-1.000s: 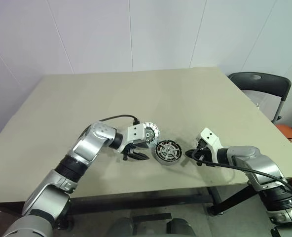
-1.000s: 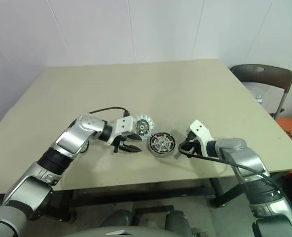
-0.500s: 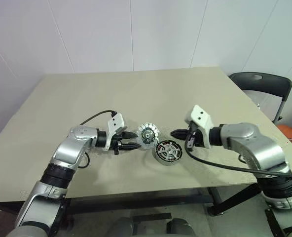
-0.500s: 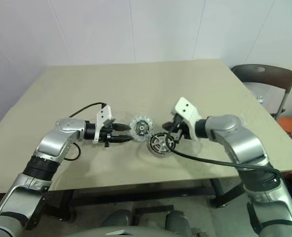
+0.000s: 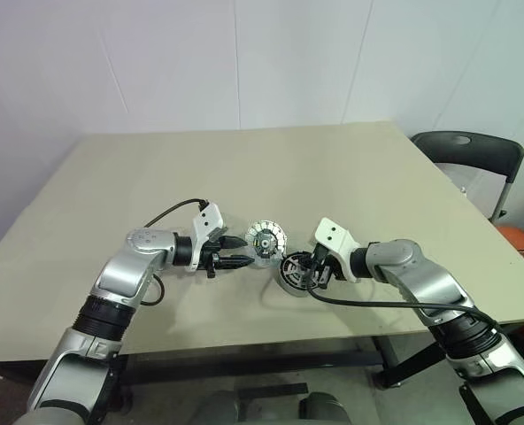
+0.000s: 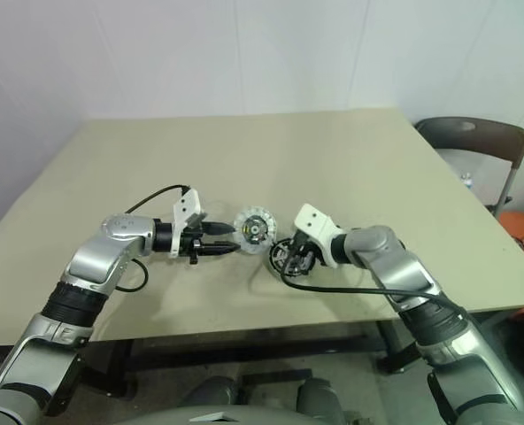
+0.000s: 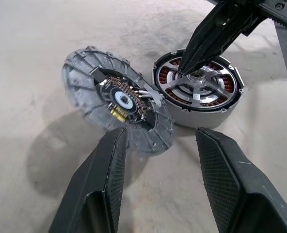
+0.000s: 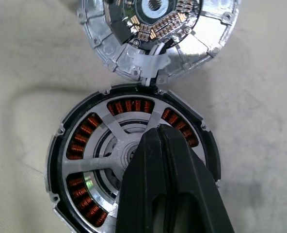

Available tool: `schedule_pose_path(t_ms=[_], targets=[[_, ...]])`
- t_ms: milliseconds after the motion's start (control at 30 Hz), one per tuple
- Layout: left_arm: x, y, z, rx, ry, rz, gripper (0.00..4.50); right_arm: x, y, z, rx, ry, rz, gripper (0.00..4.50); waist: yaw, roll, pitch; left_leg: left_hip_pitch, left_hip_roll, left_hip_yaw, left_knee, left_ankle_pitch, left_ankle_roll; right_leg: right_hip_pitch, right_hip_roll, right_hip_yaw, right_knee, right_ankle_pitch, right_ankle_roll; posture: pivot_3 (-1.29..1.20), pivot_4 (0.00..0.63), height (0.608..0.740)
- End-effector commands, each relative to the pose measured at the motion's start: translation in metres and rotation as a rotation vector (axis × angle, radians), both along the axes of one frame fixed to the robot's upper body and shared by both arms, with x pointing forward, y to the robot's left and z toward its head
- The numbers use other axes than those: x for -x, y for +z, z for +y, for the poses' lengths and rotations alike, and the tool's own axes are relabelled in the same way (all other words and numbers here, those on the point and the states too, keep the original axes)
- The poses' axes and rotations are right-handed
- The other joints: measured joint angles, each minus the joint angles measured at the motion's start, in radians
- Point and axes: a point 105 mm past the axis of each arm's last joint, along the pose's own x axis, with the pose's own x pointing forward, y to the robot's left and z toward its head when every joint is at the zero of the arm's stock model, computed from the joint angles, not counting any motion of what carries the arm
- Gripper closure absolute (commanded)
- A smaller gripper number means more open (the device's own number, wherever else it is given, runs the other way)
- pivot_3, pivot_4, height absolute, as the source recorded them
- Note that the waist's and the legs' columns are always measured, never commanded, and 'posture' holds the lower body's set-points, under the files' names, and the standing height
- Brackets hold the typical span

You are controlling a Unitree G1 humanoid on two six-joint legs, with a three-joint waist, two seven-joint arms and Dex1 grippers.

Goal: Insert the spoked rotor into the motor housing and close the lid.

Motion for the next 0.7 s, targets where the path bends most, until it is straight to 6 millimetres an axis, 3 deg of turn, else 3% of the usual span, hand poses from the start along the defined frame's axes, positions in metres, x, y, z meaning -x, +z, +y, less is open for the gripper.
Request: schedule_pose_path(t_ms=[33, 233, 533, 633, 700], targets=[[-0.003, 0.018, -0.001, 0.039, -0.007, -0.066, 2.08, 0.002, 0.000, 0.001, -0.112, -0.038, 0.065, 4.50, -0.002, 0.000, 0.000, 0.000, 0.000, 0.000, 0.000, 0.000, 0.000, 0.000, 0.000, 0.000, 0.000, 0.000, 0.000, 0.00, 0.000, 0.740], [0.010, 0.032, -0.005, 0.166, -0.061, -0.006, 2.08, 0.006, 0.040, 0.005, -0.276, 0.021, 0.058, 4.50, -0.006, 0.000, 0.001, -0.004, 0.000, -0.001, 0.000, 0.000, 0.000, -0.006, 0.000, 0.001, 0.001, 0.004, 0.000, 0.00, 0.000, 0.740], [0.050, 0.036, 0.018, 0.316, -0.118, 0.135, 2.08, 0.028, 0.036, -0.011, -0.026, 0.137, 0.054, 4.50, -0.008, 0.002, 0.002, -0.005, 0.002, 0.001, -0.002, 0.000, 0.000, -0.008, 0.000, 0.002, 0.001, 0.000, 0.000, 0.00, 0.000, 0.740], [0.055, 0.025, 0.026, 0.302, -0.077, 0.160, 2.08, 0.034, 0.032, -0.017, 0.092, 0.187, 0.051, 4.50, -0.006, 0.002, 0.002, -0.005, 0.003, 0.001, -0.001, 0.000, 0.000, -0.008, 0.000, 0.002, 0.001, 0.000, 0.000, 0.00, 0.000, 0.740], [0.054, 0.018, 0.029, 0.292, -0.050, 0.170, 2.04, 0.034, 0.032, -0.019, 0.152, 0.213, 0.035, 4.11, -0.005, 0.002, 0.002, -0.005, 0.003, 0.002, -0.001, 0.000, 0.000, -0.008, 0.000, 0.002, 0.001, 0.000, 0.000, 0.00, 0.000, 0.740]])
